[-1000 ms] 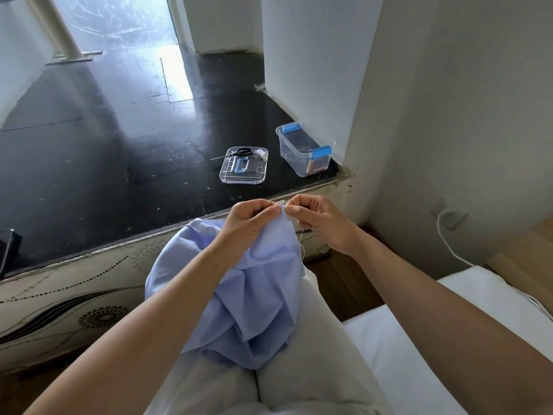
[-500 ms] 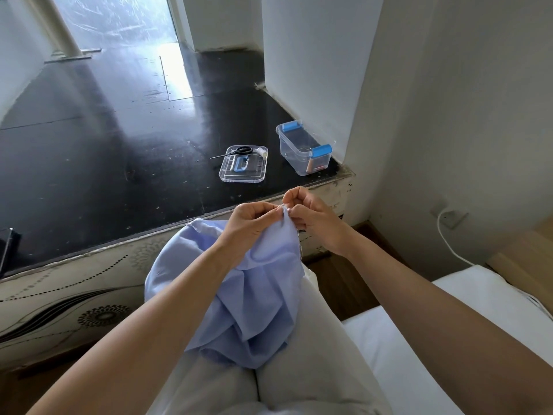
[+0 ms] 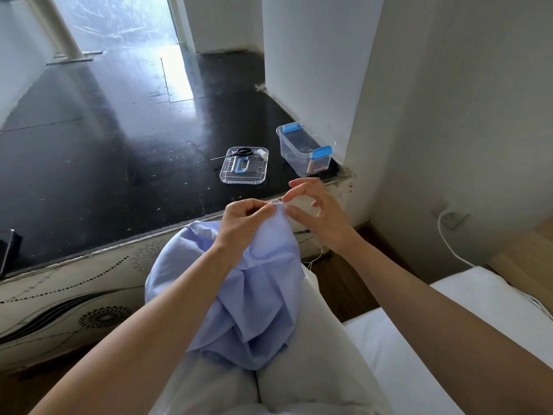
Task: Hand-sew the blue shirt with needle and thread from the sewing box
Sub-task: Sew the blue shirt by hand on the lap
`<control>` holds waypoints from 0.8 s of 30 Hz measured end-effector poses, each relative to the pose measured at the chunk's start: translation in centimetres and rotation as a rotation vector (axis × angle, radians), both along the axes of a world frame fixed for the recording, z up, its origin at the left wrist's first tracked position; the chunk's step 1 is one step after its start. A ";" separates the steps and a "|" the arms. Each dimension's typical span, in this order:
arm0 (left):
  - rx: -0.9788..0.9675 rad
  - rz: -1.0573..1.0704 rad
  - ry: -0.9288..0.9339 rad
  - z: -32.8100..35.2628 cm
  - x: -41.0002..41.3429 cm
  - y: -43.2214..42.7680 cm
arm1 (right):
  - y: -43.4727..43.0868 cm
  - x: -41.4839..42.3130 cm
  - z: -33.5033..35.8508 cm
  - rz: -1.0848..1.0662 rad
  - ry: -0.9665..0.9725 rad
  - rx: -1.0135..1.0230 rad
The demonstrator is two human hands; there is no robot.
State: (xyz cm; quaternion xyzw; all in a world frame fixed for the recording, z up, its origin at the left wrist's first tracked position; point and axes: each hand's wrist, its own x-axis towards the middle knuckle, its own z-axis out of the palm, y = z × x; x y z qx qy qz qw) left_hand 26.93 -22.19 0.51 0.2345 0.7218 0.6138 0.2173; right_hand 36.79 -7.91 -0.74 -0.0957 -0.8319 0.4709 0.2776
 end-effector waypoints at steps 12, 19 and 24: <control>-0.127 0.117 0.146 -0.4 0.1 0.6 | -0.8 -0.6 1.7 -0.015 0.221 -0.120; -0.190 0.280 0.273 -0.7 -1.3 0.0 | 5.0 1.5 3.8 -0.840 0.556 -0.967; -0.202 0.320 0.325 -0.8 -1.4 0.3 | 5.4 1.4 3.7 -0.752 0.217 -0.585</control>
